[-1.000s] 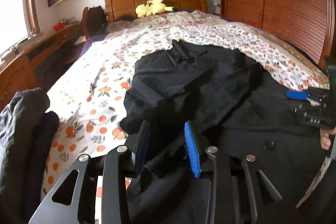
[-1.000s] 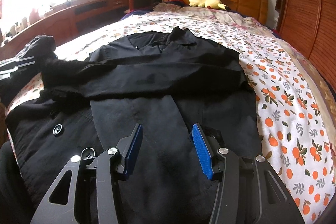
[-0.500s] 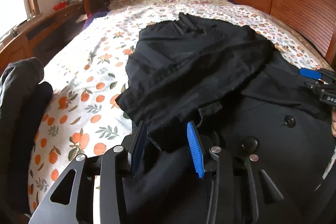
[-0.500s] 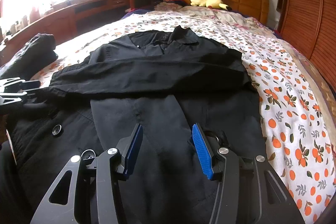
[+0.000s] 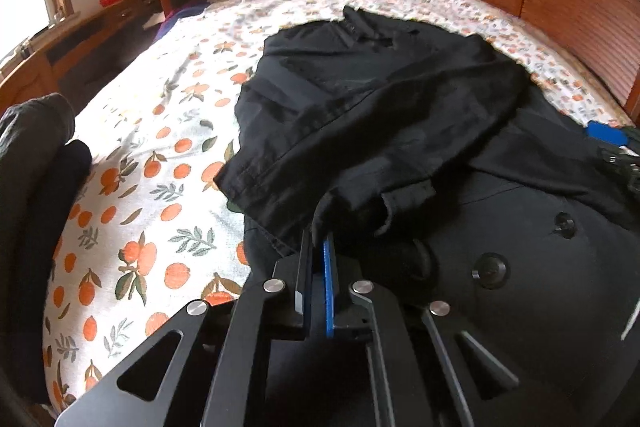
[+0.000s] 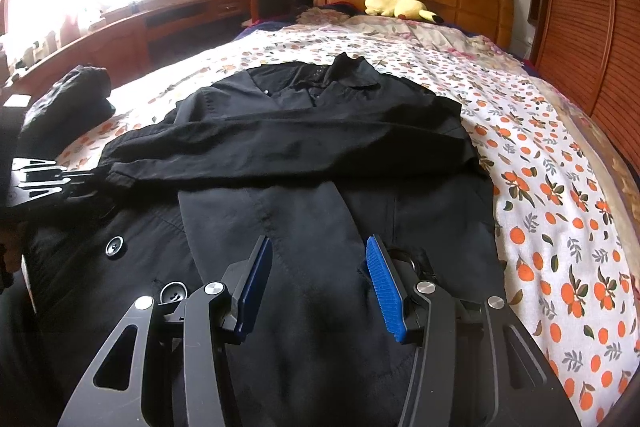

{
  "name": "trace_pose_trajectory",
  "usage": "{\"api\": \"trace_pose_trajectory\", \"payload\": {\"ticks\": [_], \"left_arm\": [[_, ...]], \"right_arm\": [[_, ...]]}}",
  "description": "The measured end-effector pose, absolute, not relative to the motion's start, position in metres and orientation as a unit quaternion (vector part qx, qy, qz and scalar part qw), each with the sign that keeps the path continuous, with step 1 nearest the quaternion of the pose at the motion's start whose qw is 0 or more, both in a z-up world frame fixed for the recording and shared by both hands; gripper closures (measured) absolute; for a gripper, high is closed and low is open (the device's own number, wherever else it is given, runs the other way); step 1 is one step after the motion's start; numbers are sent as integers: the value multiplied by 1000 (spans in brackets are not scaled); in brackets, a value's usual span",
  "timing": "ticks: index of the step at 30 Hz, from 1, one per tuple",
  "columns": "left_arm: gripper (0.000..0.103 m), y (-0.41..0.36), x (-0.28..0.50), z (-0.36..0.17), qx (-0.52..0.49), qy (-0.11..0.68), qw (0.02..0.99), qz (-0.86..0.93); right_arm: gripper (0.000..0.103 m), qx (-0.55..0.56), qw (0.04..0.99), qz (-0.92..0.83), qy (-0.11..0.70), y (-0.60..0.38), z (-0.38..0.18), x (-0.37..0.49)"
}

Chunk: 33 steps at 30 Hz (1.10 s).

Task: Fold large clothes

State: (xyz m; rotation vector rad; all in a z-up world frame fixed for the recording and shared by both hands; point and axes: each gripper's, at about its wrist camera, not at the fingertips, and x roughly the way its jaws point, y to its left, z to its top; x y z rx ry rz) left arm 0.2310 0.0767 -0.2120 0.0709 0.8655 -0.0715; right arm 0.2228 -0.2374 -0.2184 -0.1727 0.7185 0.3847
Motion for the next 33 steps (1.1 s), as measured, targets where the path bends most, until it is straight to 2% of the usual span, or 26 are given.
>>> {"api": "trace_pose_trajectory", "payload": {"ticks": [9,19,22,24,28,30,33], "left_arm": [[99,49,173,-179,20,381,921,-84],[97,33,153,-182,8,370,924,-95],[81,39,150,-181,8,362,928,-86],[56,43,145,-178,5,353,932,-80],[28,53,137,-173,5,338,939,-62],[7,60,133,-170,6,330,943,-47],[2,71,129,-168,6,324,945,-35]], "right_arm": [[55,-81,915,188,348,-238,-216,221],[55,-81,915,188,348,-239,-216,221],[55,-82,914,189,349,-238,-216,221],[55,-83,914,189,349,-237,-217,220],[55,-83,914,191,349,-236,-219,220],[55,-86,914,191,349,-236,-219,219],[55,-85,914,194,346,-234,-218,218]]}}
